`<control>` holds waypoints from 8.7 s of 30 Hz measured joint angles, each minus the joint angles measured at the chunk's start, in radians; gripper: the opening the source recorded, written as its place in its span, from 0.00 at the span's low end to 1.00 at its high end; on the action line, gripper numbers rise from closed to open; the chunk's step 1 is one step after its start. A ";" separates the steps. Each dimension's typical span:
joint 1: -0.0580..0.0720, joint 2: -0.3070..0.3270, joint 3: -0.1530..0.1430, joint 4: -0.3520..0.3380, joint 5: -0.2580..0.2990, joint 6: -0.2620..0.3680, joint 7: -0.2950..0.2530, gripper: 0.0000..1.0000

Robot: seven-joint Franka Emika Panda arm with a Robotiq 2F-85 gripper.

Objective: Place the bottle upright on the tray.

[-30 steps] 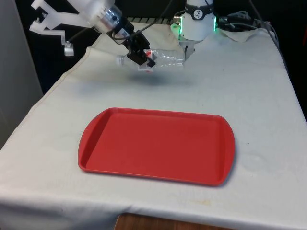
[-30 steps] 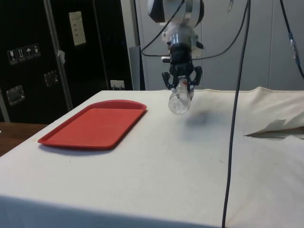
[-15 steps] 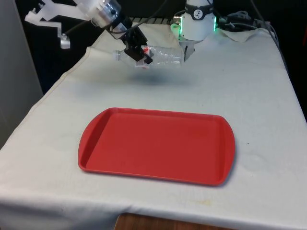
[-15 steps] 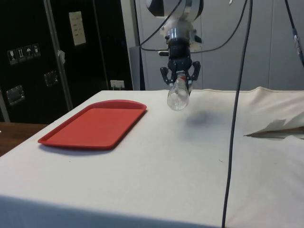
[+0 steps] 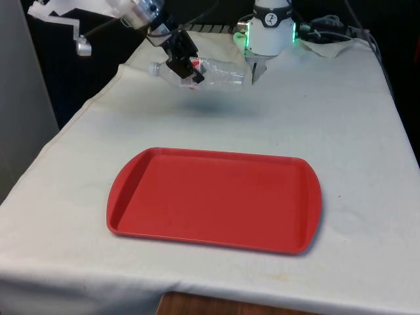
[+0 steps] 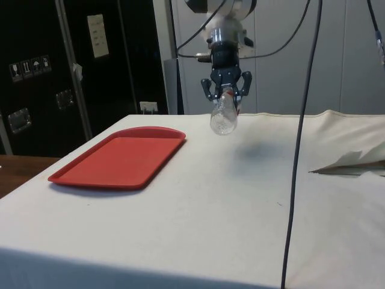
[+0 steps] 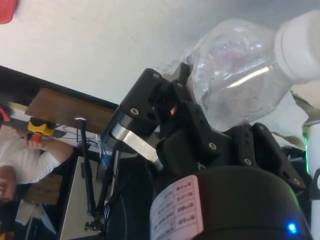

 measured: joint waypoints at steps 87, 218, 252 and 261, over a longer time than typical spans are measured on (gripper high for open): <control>0.028 -0.158 0.008 0.106 -0.346 0.068 0.244 0.03; 0.032 -0.328 0.381 0.163 -0.887 0.281 0.724 0.03; 0.035 -0.125 0.440 0.372 -1.072 0.278 0.878 0.03; 0.041 -0.093 0.453 0.397 -1.136 0.278 0.933 0.03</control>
